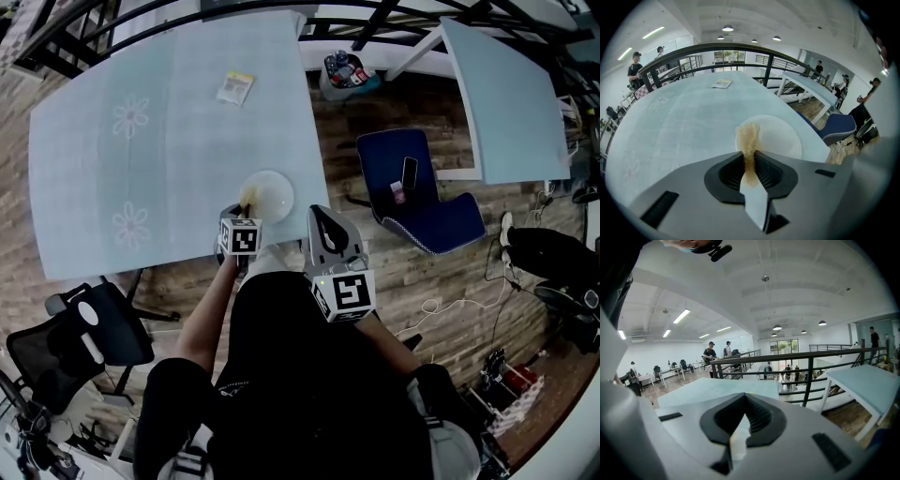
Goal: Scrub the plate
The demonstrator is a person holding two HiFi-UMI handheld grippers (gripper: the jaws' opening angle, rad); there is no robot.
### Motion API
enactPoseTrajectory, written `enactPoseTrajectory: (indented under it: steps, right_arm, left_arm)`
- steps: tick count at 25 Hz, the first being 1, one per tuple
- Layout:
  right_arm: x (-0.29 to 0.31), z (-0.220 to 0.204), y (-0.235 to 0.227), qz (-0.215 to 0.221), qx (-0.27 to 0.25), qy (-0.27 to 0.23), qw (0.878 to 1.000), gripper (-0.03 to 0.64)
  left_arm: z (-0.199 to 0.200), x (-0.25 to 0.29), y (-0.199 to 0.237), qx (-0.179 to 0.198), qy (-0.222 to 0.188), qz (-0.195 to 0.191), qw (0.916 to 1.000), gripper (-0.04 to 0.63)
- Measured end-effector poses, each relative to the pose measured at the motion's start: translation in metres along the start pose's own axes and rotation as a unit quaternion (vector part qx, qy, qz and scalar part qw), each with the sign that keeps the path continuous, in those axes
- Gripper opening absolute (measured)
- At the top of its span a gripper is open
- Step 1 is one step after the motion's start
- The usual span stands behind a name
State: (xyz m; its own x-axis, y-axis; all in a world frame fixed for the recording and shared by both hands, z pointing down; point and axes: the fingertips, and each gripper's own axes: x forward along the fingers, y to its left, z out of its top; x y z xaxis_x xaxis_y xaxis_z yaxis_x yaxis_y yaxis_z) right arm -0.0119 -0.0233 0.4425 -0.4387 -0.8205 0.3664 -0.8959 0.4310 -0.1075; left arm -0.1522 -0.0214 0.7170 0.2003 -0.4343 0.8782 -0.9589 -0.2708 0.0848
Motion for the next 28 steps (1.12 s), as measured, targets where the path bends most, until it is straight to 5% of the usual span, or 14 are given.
enactPoseTrajectory:
  steps: [19,28]
  right_arm:
    - [0.011,0.011,-0.006,0.1,-0.036,0.0,0.994,0.005]
    - [0.011,0.014,-0.025,0.114,-0.036,0.001,0.993,0.005]
  left_arm:
    - [-0.017,-0.022,0.02,-0.104,-0.012,0.081,0.9912,0.066]
    - [-0.017,-0.032,-0.005,-0.132,-0.022,0.076,0.9881,0.066]
